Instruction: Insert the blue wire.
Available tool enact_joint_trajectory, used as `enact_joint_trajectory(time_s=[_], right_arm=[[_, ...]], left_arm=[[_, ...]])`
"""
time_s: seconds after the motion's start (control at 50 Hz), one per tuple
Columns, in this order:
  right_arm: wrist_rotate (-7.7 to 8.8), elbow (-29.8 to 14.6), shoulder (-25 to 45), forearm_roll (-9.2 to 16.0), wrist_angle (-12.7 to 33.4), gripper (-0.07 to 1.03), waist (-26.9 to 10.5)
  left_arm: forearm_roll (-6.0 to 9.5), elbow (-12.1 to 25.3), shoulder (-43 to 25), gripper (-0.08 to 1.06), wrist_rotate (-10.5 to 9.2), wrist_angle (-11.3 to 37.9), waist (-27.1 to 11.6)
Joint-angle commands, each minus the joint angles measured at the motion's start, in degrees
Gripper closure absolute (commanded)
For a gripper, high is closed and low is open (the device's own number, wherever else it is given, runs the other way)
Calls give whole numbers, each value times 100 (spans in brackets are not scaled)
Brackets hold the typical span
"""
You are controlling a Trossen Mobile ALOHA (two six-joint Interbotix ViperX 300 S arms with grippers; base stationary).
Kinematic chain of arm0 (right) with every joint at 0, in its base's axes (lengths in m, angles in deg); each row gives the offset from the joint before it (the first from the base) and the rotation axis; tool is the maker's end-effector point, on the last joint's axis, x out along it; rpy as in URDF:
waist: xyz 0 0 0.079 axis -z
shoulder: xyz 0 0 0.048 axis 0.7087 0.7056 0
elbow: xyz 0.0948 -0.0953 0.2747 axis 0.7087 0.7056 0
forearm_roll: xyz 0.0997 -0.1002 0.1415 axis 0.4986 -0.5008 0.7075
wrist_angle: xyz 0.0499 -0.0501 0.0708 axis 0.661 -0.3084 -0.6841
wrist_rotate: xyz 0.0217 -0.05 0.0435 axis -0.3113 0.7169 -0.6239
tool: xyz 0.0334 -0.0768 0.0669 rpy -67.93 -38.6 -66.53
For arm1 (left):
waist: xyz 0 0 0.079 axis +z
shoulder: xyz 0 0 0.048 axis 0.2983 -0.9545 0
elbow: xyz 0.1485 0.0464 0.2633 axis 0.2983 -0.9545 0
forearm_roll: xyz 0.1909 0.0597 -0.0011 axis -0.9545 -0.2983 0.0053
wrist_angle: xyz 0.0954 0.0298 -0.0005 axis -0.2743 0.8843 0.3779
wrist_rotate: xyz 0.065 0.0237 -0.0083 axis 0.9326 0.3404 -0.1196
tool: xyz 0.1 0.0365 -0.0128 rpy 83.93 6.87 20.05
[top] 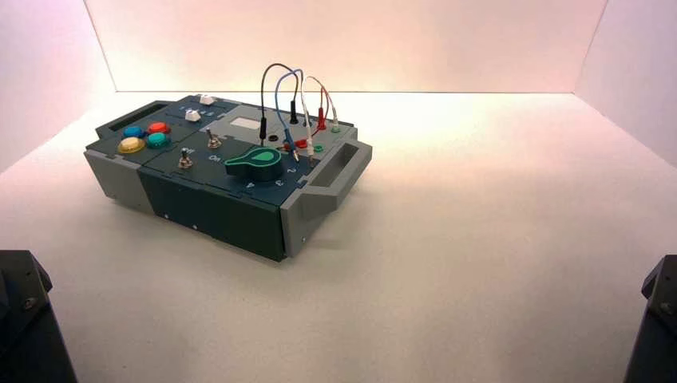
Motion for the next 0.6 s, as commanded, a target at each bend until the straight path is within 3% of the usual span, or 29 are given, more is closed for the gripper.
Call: enact_joint_trajectory(time_s=[0.02,0.26,0.48,0.6], right_arm=[[9,-510,0,53,615,83,-378],[62,-1116,62,246,1837,82,-686],[88,-1301,132,272,2338,82,-1037],[141,-1345,220,404,2522,82,-1248]], left_arm=[[0,308,18,101,62,439,-290],[9,369,79,101,70,835,-650],[9,527,70,101,70,1424,-800],[9,571,44,101,70,1696,-800]])
